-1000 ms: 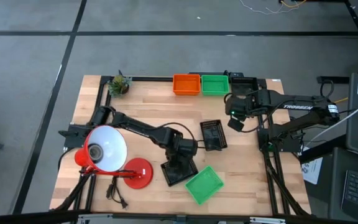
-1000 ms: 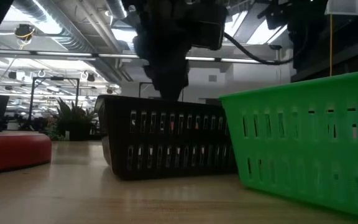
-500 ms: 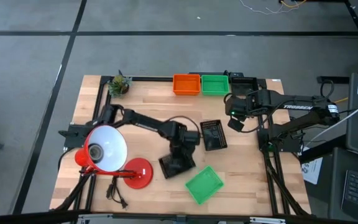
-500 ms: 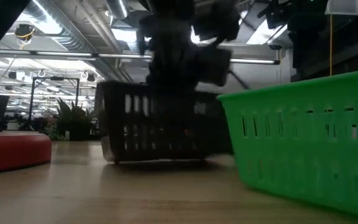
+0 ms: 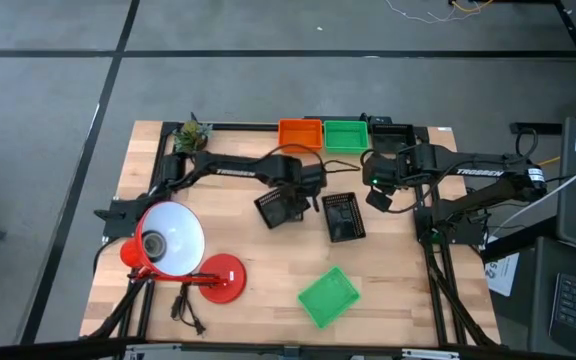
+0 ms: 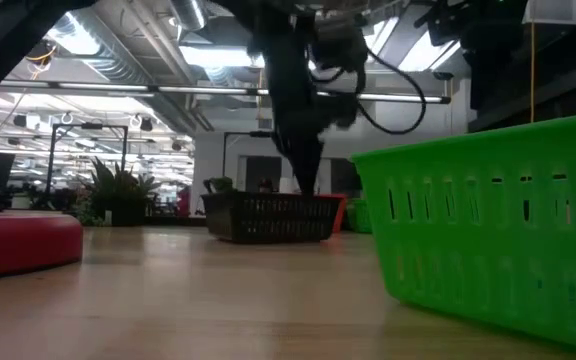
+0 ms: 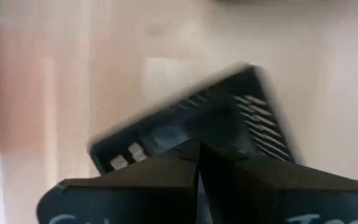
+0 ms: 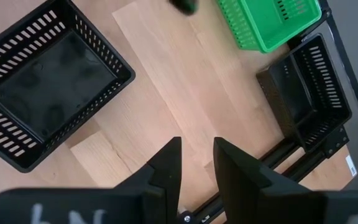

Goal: Stack baskets by color
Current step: Stack the right black bin on top of the top black bin

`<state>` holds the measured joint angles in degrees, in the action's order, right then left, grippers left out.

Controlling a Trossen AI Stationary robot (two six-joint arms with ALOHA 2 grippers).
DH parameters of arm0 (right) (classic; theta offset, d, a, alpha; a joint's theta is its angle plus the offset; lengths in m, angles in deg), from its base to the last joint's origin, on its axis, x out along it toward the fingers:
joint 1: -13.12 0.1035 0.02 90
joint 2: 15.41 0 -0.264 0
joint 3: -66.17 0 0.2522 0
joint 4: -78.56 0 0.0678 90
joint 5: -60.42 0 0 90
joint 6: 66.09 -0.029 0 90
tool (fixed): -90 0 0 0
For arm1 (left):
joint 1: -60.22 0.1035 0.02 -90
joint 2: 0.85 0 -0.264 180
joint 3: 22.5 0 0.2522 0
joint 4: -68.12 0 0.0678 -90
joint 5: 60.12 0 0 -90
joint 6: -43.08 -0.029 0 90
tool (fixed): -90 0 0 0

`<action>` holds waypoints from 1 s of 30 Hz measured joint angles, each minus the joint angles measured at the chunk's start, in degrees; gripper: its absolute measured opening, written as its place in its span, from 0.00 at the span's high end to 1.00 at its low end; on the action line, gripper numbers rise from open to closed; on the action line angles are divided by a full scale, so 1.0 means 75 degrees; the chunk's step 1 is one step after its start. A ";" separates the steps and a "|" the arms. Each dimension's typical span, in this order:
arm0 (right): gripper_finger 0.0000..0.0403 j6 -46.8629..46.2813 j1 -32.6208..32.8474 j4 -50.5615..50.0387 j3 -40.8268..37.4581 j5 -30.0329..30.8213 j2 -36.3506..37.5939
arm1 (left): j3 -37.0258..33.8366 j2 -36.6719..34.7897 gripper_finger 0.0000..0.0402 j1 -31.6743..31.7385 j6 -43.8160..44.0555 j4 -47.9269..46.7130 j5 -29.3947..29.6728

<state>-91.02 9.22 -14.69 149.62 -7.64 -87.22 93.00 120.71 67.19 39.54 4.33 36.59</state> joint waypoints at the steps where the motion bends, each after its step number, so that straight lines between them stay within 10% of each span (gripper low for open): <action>1: 0.77 0.0026 0.0000 0.0000 0.0000 0.0000 0.0000 | 0.0246 -0.0040 0.99 -0.0046 0.0002 -0.0397 -0.0136; 11: 0.77 0.0365 0.0042 0.1790 -0.0075 -0.0618 -0.0024 | 0.0675 -0.1414 0.99 -0.0460 0.0233 -0.4400 0.0081; 21: 0.77 -0.0332 0.0064 0.4944 -0.0938 -0.1534 -0.0699 | -0.3374 -0.5083 0.97 -0.0158 0.1462 -0.2339 0.0837; 30: 0.77 -0.2320 0.0493 0.5091 -0.0518 -0.1491 -0.2442 | -0.5960 -0.7237 0.95 0.0216 0.1422 -0.0451 0.0849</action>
<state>-108.42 12.92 23.50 145.73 -18.82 -105.53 48.30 66.43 68.81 50.20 0.95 42.96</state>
